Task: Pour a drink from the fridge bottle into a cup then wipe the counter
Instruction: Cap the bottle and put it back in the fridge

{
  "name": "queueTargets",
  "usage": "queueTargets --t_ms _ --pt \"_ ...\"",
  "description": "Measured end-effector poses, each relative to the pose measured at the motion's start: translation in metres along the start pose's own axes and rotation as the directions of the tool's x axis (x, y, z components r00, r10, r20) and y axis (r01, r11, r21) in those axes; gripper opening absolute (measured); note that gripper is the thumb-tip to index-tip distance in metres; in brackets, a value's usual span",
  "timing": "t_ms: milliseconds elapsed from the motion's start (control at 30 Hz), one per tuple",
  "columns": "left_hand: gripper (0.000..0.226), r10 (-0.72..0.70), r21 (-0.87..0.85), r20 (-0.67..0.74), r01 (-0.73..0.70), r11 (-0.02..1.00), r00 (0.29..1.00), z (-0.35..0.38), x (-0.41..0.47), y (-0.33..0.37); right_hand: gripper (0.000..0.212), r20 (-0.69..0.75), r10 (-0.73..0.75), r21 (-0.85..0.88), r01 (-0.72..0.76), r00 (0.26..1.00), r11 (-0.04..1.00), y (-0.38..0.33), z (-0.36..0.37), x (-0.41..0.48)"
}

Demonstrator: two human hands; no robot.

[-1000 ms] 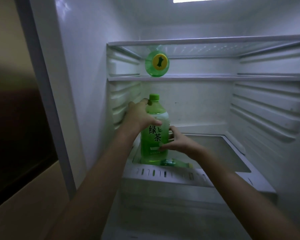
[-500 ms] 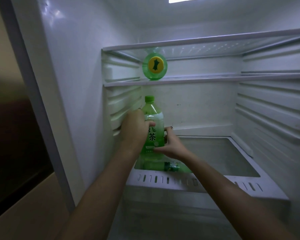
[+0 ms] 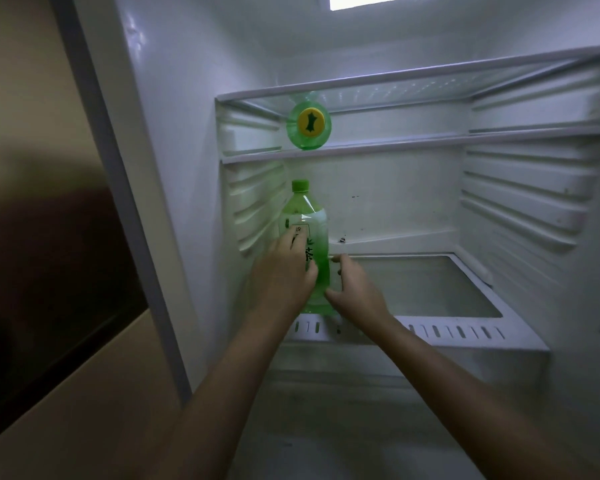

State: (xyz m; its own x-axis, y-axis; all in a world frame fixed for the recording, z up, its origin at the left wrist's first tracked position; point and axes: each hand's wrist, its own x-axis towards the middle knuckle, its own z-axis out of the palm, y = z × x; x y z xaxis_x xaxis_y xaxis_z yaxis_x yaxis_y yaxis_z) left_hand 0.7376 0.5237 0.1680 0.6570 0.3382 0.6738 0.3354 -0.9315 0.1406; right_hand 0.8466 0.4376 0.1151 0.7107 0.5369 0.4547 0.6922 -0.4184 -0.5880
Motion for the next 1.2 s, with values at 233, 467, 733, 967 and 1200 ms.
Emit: queueTargets --t_ms 233,467,733,967,1200 --pt "0.05 0.146 0.016 0.14 -0.15 0.989 0.979 -0.028 -0.062 -0.004 0.042 -0.097 0.023 -0.232 -0.045 0.995 0.972 -0.004 -0.014 -0.061" --pt "0.036 0.076 0.117 0.385 -0.13 0.985 0.92 -0.073 -0.141 0.008 0.025 -0.164 0.001 -0.28 -0.047 0.986 0.959 -0.033 -0.032 -0.166" --pt "0.04 0.156 0.026 0.437 -0.186 0.982 0.886 -0.137 -0.231 0.027 0.026 -0.069 0.059 -0.349 -0.079 0.996 0.934 -0.079 -0.076 -0.29" --pt "0.035 0.168 0.009 0.496 -0.199 0.98 0.852 -0.184 -0.304 0.041 0.022 0.033 0.155 -0.465 -0.122 0.987 0.877 -0.115 -0.106 -0.381" --pt "0.038 0.208 0.003 0.552 -0.252 0.968 0.807 -0.224 -0.338 0.057 0.018 -0.004 0.188 -0.466 -0.168 0.982 0.869 -0.129 -0.134 -0.436"
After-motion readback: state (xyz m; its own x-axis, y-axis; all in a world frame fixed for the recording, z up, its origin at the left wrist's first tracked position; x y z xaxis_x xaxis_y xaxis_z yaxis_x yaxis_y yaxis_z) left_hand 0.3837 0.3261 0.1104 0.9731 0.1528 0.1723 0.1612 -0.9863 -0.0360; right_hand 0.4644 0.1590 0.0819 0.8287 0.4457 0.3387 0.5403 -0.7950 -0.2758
